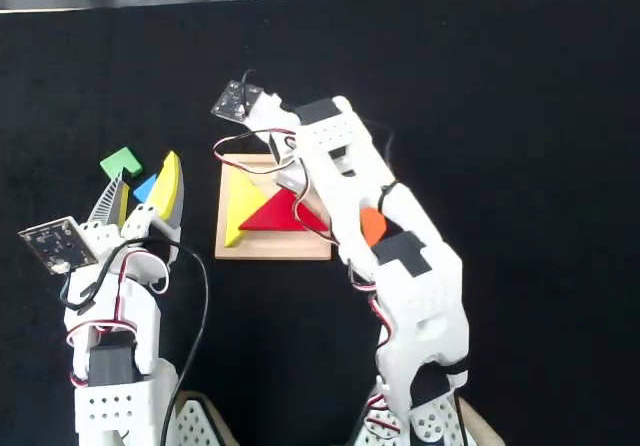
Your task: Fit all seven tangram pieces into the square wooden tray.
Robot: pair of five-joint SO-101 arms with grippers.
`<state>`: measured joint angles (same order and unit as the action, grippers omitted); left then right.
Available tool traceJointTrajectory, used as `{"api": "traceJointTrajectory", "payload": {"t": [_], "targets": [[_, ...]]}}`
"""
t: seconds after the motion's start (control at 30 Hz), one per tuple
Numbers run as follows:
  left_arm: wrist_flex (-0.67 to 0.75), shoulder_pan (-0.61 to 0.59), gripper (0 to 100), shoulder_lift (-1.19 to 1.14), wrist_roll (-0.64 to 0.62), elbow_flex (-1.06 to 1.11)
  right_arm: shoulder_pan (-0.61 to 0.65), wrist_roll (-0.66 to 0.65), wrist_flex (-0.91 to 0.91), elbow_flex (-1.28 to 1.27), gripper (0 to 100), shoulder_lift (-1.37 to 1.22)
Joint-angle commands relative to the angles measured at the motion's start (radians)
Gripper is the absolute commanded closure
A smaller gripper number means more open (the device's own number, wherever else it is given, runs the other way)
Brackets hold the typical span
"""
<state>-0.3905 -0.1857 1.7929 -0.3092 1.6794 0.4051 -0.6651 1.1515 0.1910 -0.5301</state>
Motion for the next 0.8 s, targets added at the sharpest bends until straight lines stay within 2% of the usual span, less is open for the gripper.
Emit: {"api": "traceJointTrajectory", "payload": {"t": [0.0,0.5,0.77], "targets": [[-0.002,0.012,74,0.006,0.005,0.022,-0.002,0.012,-0.017,0.005,98.6,0.018],[-0.002,0.012,74,0.006,0.005,0.022,0.051,0.006,0.158,0.013,98.6,0.022],[-0.002,0.012,74,0.006,0.005,0.022,-0.009,0.015,0.166,0.007,98.6,0.093]]}}
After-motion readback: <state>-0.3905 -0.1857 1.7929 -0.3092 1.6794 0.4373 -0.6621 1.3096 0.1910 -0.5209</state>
